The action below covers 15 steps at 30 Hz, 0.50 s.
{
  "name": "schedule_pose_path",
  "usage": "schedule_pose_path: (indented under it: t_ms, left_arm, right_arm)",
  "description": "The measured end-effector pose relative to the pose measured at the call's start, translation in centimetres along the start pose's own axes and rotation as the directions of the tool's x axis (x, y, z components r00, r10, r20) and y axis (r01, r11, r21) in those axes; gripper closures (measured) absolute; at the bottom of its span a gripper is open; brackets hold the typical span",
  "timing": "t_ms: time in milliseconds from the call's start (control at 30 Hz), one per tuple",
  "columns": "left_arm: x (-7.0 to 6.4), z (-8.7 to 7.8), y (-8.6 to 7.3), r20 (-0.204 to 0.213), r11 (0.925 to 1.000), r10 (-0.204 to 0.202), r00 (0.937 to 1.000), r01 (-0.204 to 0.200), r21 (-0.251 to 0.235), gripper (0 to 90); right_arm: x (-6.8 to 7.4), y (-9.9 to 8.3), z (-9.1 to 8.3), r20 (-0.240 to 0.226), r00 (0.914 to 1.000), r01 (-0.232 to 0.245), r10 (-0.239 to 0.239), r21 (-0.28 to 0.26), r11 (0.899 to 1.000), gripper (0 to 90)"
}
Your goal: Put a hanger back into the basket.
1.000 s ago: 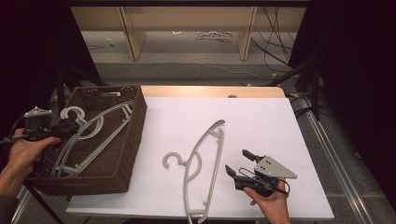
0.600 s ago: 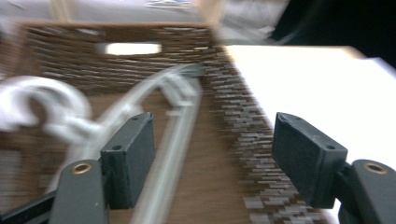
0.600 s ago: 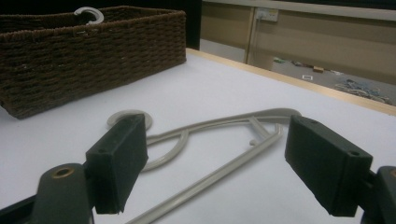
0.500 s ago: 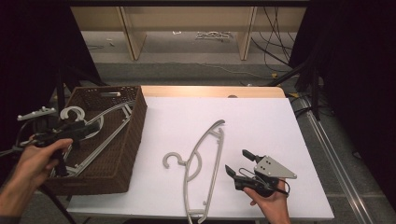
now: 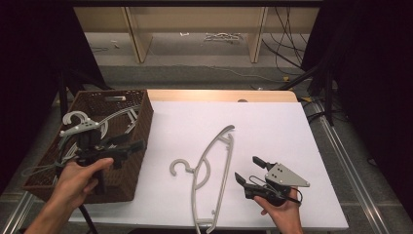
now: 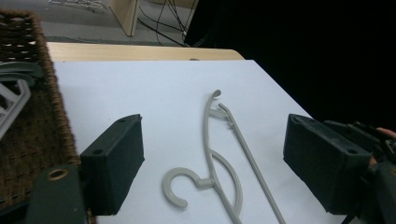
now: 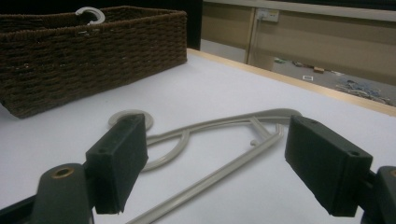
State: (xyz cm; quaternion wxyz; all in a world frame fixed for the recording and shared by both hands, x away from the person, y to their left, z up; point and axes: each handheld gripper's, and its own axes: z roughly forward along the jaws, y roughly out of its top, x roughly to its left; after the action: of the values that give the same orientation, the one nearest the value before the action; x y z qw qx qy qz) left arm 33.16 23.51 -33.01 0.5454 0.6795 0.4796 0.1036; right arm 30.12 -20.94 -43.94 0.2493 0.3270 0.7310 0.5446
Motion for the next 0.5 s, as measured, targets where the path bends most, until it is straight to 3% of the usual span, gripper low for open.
schedule_pose_path:
  t_ms: [67,333,500]
  left_arm:
    - [-0.6,0.4,-0.3,0.013,1.0000,-0.007,0.9999,0.007,0.001,20.1]
    - [-3.4,2.9,-1.9,0.047,0.9977,0.049,0.9977,-0.051,0.044,17.8]
    - [-4.1,4.4,-3.0,0.057,0.9972,0.053,0.9970,-0.056,0.051,17.9]
  right_arm:
    - [0.0,0.0,0.0,0.001,1.0000,-0.003,0.003,-0.002,1.000,22.1]
    - [0.0,0.0,0.0,0.000,1.0000,0.003,-0.003,-0.004,1.000,22.1]
    - [0.0,0.0,0.0,0.006,1.0000,-0.003,0.003,-0.007,1.000,22.1]
